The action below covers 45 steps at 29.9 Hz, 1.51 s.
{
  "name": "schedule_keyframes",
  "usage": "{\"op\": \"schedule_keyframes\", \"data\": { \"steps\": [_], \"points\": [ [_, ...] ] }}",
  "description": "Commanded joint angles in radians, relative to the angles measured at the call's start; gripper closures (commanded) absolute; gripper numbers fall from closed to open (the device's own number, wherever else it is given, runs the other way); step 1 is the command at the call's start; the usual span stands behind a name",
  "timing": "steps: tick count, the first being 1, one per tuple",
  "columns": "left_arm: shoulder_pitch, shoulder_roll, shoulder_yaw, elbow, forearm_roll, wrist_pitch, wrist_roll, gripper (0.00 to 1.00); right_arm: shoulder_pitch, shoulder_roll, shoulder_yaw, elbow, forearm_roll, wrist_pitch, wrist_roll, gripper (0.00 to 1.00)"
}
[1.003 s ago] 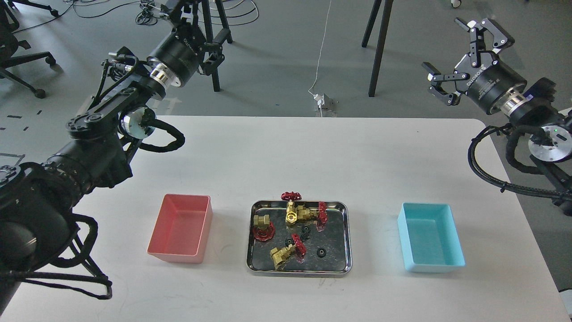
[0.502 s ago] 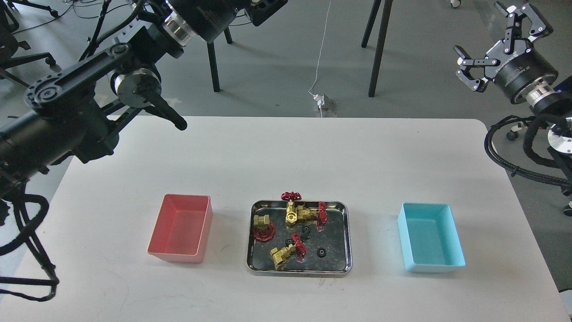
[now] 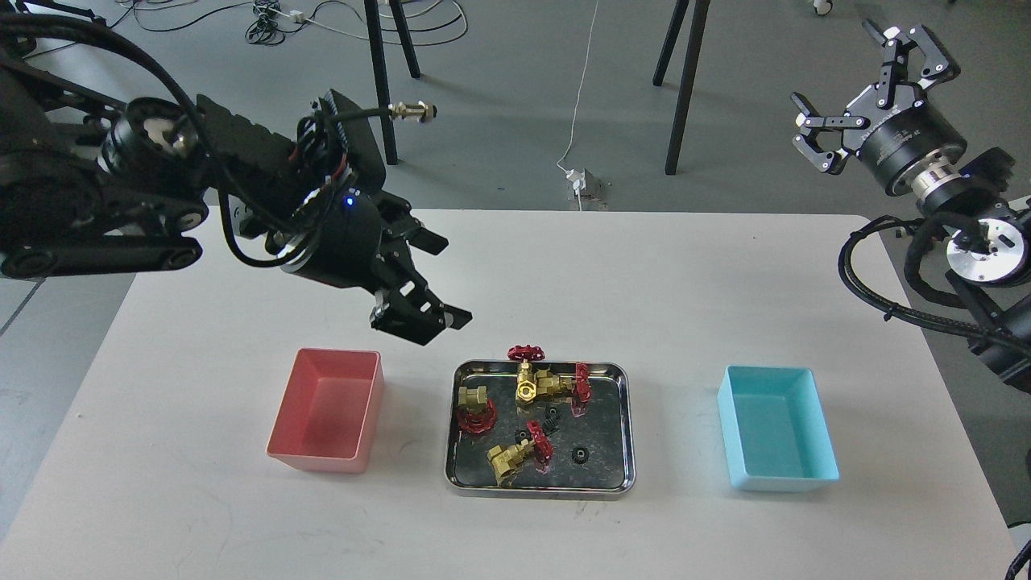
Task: Place valve in pink box and gear in blue box
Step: 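Move the left gripper over the metal tray toward the red-handled valves, then lower the left gripper and grasp a red-handled brass valve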
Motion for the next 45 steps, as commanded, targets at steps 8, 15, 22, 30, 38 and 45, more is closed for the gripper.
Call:
{"op": "schedule_keyframes", "data": {
  "steps": [8, 15, 22, 30, 38, 45],
  "points": [
    [0.341, -0.101, -0.058, 0.276, 0.034, 0.095, 0.000, 0.02, 0.149, 0.143, -0.001, -0.101, -0.001, -0.153, -0.137, 0.01],
    [0.449, -0.162, -0.093, 0.398, 0.036, 0.095, 0.000, 0.02, 0.140, 0.134, -0.012, -0.100, -0.001, -0.148, -0.143, 0.01],
    [0.516, -0.207, -0.095, 0.424, 0.034, 0.095, 0.000, 0.03, 0.124, 0.131, -0.010, -0.101, -0.001, -0.146, -0.149, 0.01],
    [0.547, -0.234, -0.095, 0.459, 0.034, 0.095, 0.000, 0.21, 0.112, 0.128, -0.009, -0.103, -0.001, -0.145, -0.150, 0.01],
    [0.548, -0.234, -0.090, 0.481, 0.036, 0.112, 0.000, 0.47, 0.095, 0.128, -0.007, -0.101, -0.001, -0.145, -0.150, 0.01],
    [0.555, -0.233, -0.083, 0.482, 0.050, 0.124, 0.000, 0.78, 0.086, 0.123, -0.006, -0.101, -0.001, -0.145, -0.149, 0.01]
  ]
}}
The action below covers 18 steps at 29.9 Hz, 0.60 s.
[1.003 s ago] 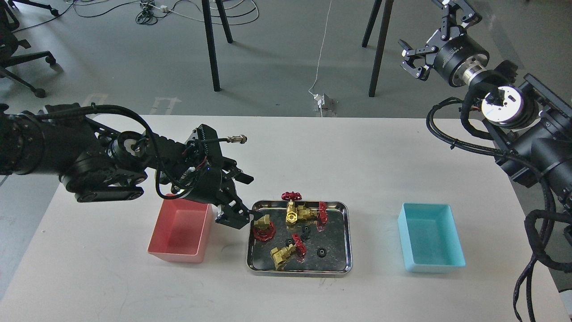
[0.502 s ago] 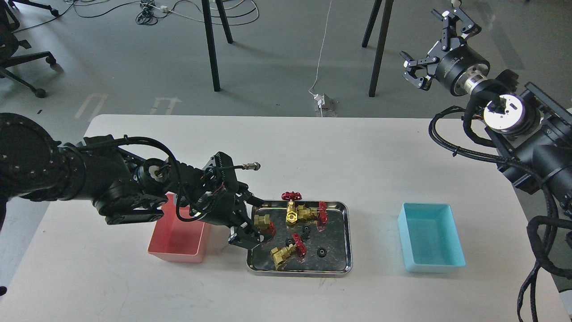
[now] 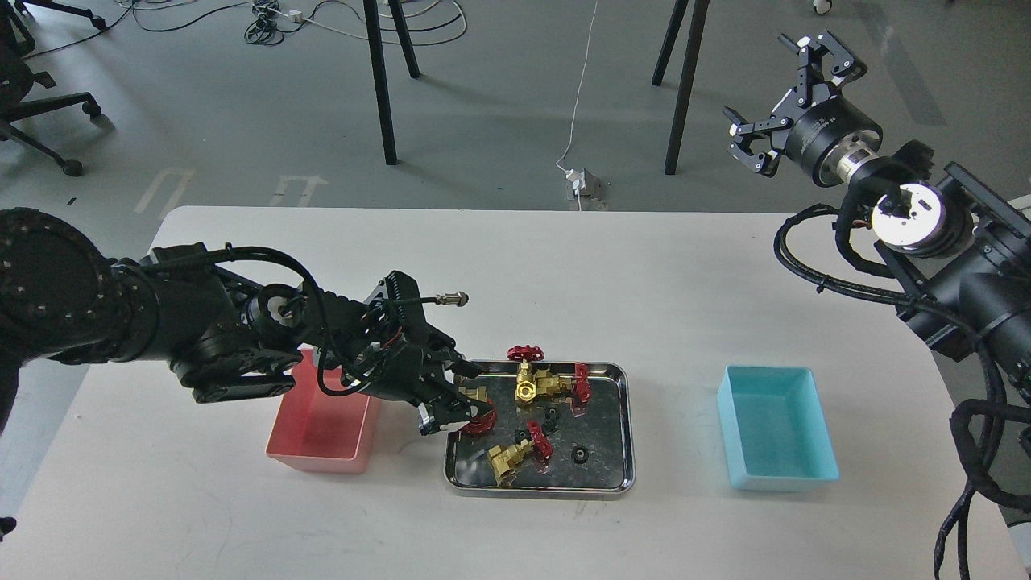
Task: Place valve in pink box and gear in blue box
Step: 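Lower the left gripper and grasp a red-handled brass valve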
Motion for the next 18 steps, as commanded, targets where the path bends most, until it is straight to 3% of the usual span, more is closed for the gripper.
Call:
{"op": "schedule_keyframes", "data": {
  "steps": [1, 7, 12, 18],
  "points": [
    [0.010, 0.001, 0.001, 0.000, 0.007, 0.003, 0.000, 0.80, -0.002, -0.009, 0.001, 0.000, 0.000, -0.001, 0.000, 0.01],
    [0.016, 0.001, -0.009, -0.001, 0.005, 0.004, 0.000, 0.93, -0.007, -0.015, 0.001, 0.000, 0.000, -0.001, 0.002, 0.01],
    [-0.012, 0.028, -0.058, -0.018, 0.002, 0.015, 0.000, 0.95, -0.007, -0.015, 0.004, 0.000, 0.000, -0.001, 0.002, 0.01],
    [-0.111, 0.194, -0.136, -0.133, 0.002, 0.003, 0.000, 0.95, 0.037, -0.012, 0.066, -0.001, 0.000, -0.063, 0.003, 0.01]
  ]
}}
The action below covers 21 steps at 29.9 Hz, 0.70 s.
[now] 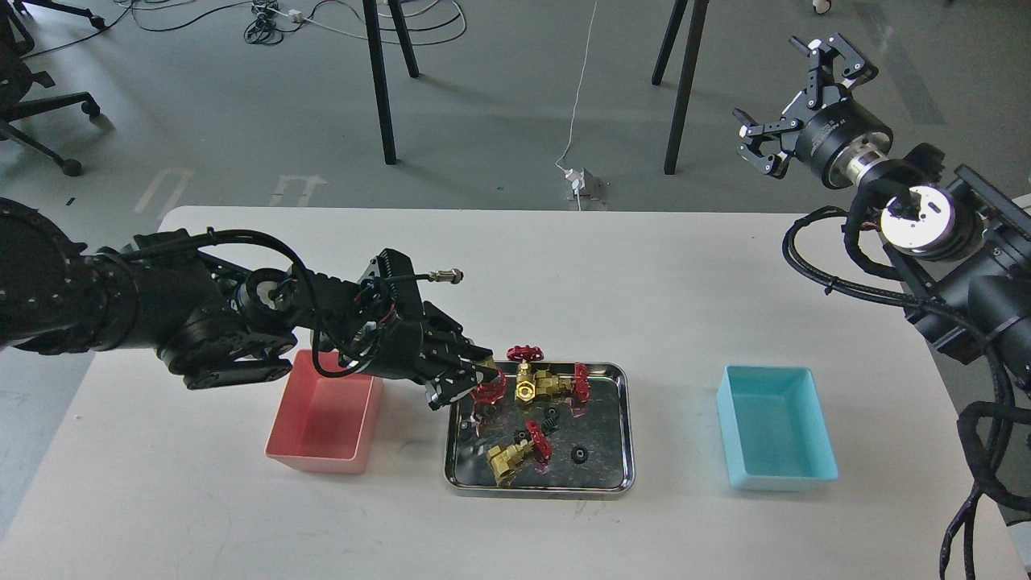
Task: Place valve in pink box and gear in blue box
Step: 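Lower the left gripper and grasp a red-handled brass valve, then lift the valve with the left gripper and carry it over the pink box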
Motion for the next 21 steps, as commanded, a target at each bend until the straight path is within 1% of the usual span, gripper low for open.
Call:
{"op": "schedule_keyframes", "data": {
  "steps": [1, 3, 5, 9, 12, 17, 21],
  "points": [
    [-0.073, 0.114, -0.037, -0.099, 0.001, -0.009, 0.000, 0.95, 0.051, 0.006, 0.075, -0.002, 0.000, -0.092, 0.000, 0.01],
    [-0.106, 0.190, -0.037, -0.151, 0.001, -0.013, 0.000, 0.94, 0.094, 0.006, 0.097, -0.002, 0.000, -0.161, -0.002, 0.01],
    [-0.119, 0.264, -0.031, -0.188, 0.002, -0.016, 0.000, 0.94, 0.127, 0.003, 0.095, -0.002, 0.000, -0.189, -0.002, 0.01],
    [-0.114, 0.411, -0.016, -0.245, 0.062, -0.024, 0.000, 0.93, 0.142, -0.003, 0.094, -0.003, 0.000, -0.189, -0.002, 0.01],
    [-0.093, 0.496, 0.001, -0.269, 0.141, -0.024, 0.000, 0.93, 0.131, -0.021, 0.094, -0.003, 0.000, -0.186, -0.004, 0.01],
    [-0.038, 0.574, 0.001, -0.293, 0.186, -0.023, 0.000, 0.93, 0.125, -0.023, 0.092, -0.023, 0.000, -0.183, -0.002, 0.01],
    [0.008, 0.577, -0.010, -0.282, 0.203, -0.021, 0.000, 0.93, 0.118, -0.023, 0.092, -0.023, 0.000, -0.181, -0.004, 0.01]
  ]
}}
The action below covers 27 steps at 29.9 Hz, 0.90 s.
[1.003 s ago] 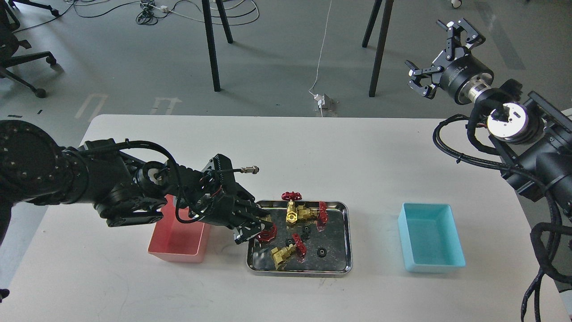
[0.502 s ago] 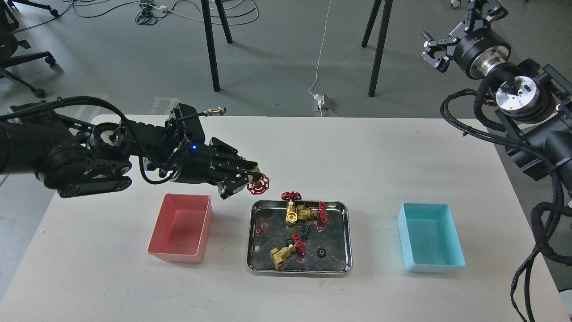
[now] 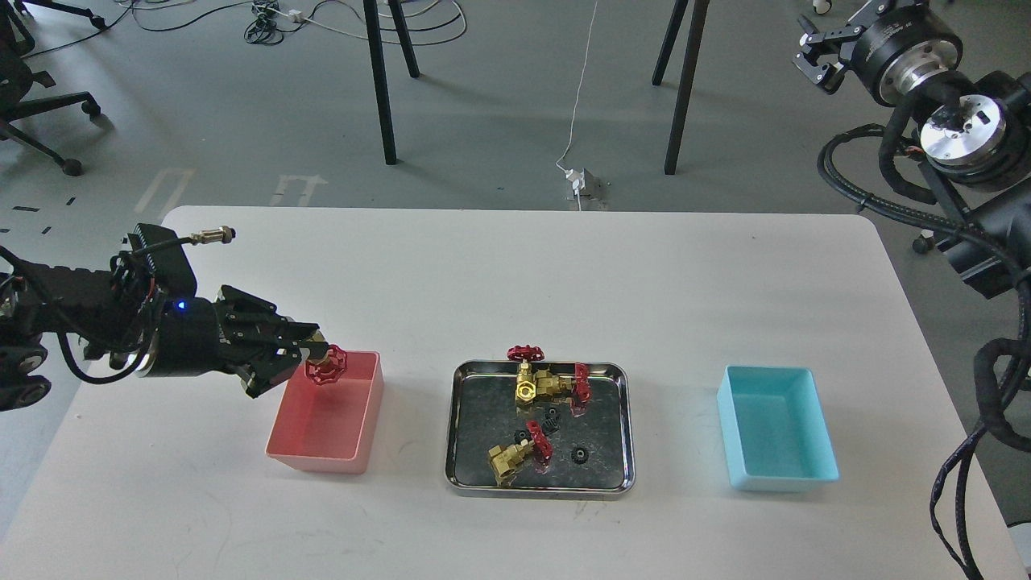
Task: Place valve in pink box and gear in blue box
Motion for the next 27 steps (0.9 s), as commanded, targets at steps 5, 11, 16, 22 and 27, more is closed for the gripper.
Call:
{"op": "schedule_keyframes", "data": {
  "steps": [5, 11, 16, 22, 27],
  "points": [
    [0.069, -0.010, -0.016, 0.020, 0.009, 0.002, 0.000, 0.93, -0.022, 0.000, 0.000, 0.000, 0.000, 0.001, -0.001, 0.01],
    [0.141, -0.090, -0.045, 0.119, 0.006, 0.002, 0.000, 0.93, -0.045, 0.000, 0.001, 0.002, 0.000, 0.002, -0.001, 0.01],
    [0.180, -0.107, -0.056, 0.153, 0.005, 0.002, 0.000, 0.92, -0.054, -0.002, 0.003, 0.002, 0.000, 0.021, -0.001, 0.01],
    [0.195, -0.147, -0.056, 0.179, -0.001, 0.004, 0.000, 0.88, -0.065, -0.002, 0.003, 0.002, 0.001, 0.022, -0.001, 0.01],
    [0.197, -0.147, -0.069, 0.179, 0.006, 0.010, 0.000, 0.57, -0.066, -0.003, 0.003, 0.002, 0.000, 0.024, 0.001, 0.01]
  ]
}}
